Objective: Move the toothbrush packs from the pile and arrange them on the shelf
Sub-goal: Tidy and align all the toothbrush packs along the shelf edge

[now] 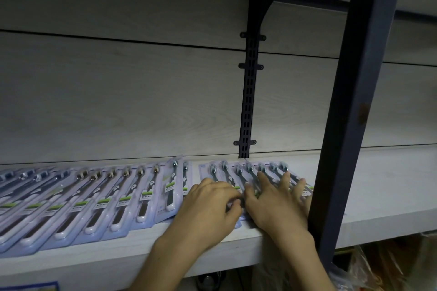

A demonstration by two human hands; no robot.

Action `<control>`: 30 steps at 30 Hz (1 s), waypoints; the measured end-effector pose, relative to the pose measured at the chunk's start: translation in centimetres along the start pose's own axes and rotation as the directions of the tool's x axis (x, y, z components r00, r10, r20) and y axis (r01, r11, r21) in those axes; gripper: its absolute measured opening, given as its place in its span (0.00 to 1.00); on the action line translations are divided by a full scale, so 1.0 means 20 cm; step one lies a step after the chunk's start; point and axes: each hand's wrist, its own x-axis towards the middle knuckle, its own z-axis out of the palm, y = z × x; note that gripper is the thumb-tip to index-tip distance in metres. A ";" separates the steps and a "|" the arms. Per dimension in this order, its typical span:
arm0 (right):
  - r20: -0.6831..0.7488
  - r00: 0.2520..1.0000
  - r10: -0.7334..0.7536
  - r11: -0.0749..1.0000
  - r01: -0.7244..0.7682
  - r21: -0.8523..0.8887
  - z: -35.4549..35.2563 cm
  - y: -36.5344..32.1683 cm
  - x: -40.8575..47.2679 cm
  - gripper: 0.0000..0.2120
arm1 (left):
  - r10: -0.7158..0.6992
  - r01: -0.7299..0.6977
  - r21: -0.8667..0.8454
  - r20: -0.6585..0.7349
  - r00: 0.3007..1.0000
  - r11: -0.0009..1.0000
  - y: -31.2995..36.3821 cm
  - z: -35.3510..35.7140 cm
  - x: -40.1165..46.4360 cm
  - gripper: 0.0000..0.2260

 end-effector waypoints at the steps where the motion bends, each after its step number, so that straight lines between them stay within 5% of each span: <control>1: -0.001 1.000 0.001 1.000 -0.001 0.003 0.00 0.00 0.00 0.26 | 0.003 -0.003 -0.009 -0.005 1.000 1.000 0.00 -0.01 0.00 0.12; 23: -0.024 0.999 -0.027 0.997 0.029 0.067 0.01 0.00 -0.01 0.22 | -0.020 0.009 -0.094 -0.120 0.993 0.995 0.03 -0.06 -0.02 0.08; 30: -0.084 0.991 -0.106 0.992 0.111 0.059 -0.03 -0.01 -0.06 0.23 | -0.126 0.144 0.126 -0.146 0.981 0.981 -0.09 -0.15 -0.06 0.11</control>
